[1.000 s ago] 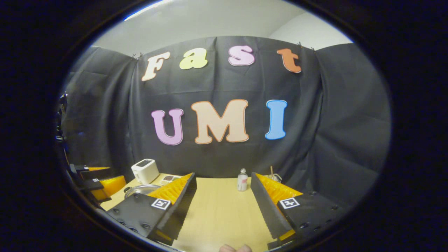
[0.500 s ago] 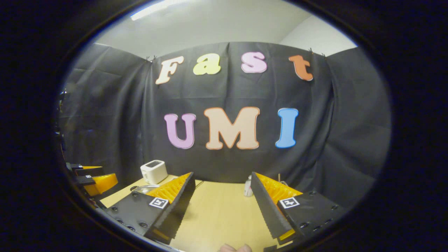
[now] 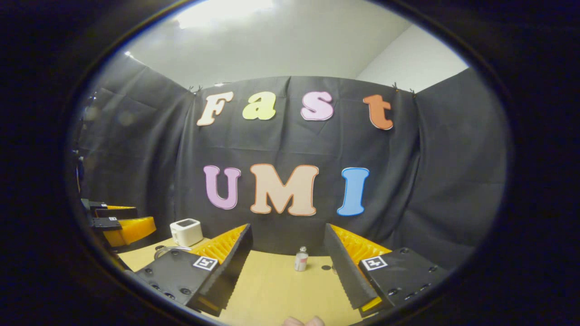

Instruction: First push the handle of the pot to place it horizontally, then grasp the pot with both hands and set it on the induction cooktop.

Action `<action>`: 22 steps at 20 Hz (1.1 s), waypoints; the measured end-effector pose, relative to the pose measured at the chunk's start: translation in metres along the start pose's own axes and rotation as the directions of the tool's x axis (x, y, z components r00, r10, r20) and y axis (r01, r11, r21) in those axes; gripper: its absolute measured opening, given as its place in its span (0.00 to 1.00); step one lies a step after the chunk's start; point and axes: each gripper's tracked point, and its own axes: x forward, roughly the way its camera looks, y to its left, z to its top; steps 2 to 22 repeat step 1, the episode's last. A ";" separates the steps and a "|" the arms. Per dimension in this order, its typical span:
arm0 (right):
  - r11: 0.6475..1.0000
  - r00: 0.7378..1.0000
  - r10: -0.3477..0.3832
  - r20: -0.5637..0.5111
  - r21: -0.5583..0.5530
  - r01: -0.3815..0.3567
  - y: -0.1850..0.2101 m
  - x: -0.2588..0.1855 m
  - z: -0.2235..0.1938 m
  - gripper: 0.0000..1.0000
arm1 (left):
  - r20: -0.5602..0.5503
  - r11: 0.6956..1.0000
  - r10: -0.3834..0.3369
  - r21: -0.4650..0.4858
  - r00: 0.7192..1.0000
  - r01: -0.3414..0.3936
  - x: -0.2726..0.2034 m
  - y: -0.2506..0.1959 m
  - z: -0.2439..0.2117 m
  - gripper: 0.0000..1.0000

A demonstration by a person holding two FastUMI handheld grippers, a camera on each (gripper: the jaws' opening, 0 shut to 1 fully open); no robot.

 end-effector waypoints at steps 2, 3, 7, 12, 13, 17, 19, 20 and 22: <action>1.000 1.000 -0.006 0.000 0.010 0.006 -0.004 -0.001 0.000 0.99 | 0.002 1.000 -0.003 0.006 1.000 0.003 0.000 -0.002 0.001 0.88; 1.000 1.000 -0.006 0.000 0.010 0.006 -0.004 -0.001 0.000 0.99 | 0.002 1.000 -0.003 0.006 1.000 0.003 0.000 -0.002 0.001 0.88; 1.000 1.000 -0.006 0.000 0.010 0.006 -0.004 -0.001 0.000 0.99 | 0.002 1.000 -0.003 0.006 1.000 0.003 0.000 -0.002 0.001 0.88; 1.000 1.000 -0.006 0.000 0.010 0.006 -0.004 -0.001 0.000 0.99 | 0.002 1.000 -0.003 0.006 1.000 0.003 0.000 -0.002 0.001 0.88; 1.000 1.000 -0.006 0.000 0.010 0.006 -0.004 -0.001 0.000 0.99 | 0.002 1.000 -0.003 0.006 1.000 0.003 0.000 -0.002 0.001 0.88; 1.000 1.000 -0.006 0.000 0.010 0.006 -0.004 -0.001 0.000 0.99 | 0.002 1.000 -0.003 0.006 1.000 0.003 0.000 -0.002 0.001 0.88; 1.000 1.000 -0.006 0.000 0.010 0.006 -0.004 -0.001 0.000 0.99 | 0.002 1.000 -0.003 0.006 1.000 0.003 0.000 -0.002 0.001 0.88; 1.000 1.000 -0.006 0.000 0.010 0.006 -0.004 -0.001 0.000 0.99 | 0.002 1.000 -0.003 0.006 1.000 0.003 0.000 -0.002 0.001 0.88; 1.000 1.000 -0.006 0.000 0.010 0.006 -0.004 -0.001 0.000 0.99 | 0.002 1.000 -0.003 0.006 1.000 0.003 0.000 -0.002 0.001 0.88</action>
